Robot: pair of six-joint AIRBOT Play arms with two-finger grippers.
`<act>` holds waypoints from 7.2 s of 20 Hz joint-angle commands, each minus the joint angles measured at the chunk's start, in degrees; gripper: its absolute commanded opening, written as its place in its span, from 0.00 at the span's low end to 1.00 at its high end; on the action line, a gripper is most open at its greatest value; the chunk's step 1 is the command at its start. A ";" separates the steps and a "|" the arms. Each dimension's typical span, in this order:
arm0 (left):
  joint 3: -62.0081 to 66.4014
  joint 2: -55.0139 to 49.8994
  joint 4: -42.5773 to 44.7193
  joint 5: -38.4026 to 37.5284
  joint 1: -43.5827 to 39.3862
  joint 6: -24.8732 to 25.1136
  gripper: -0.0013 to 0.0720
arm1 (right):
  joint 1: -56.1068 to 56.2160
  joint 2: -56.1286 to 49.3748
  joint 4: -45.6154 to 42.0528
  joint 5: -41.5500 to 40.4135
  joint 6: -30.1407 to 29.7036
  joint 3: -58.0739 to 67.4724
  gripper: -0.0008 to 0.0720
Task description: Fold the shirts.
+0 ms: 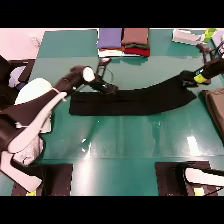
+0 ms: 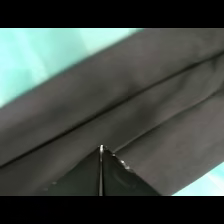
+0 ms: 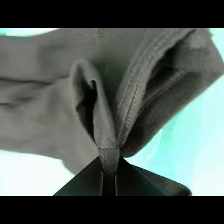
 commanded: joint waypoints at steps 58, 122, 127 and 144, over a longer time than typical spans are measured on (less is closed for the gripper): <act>8.66 27.36 17.14 -18.73 18.62 4.48 0.06 | 28.11 -24.11 12.04 -21.97 22.56 -3.32 0.86; 8.66 27.34 14.88 -18.29 7.02 5.51 0.06 | -51.04 8.04 -11.65 -7.39 3.58 -7.21 0.74; 8.66 27.36 14.86 -18.36 7.02 5.49 0.06 | -30.88 8.04 3.54 -8.87 3.58 -1.70 0.74; 8.68 27.39 14.91 -17.59 7.02 5.51 0.06 | 24.44 8.00 4.09 -21.49 3.56 -1.79 0.04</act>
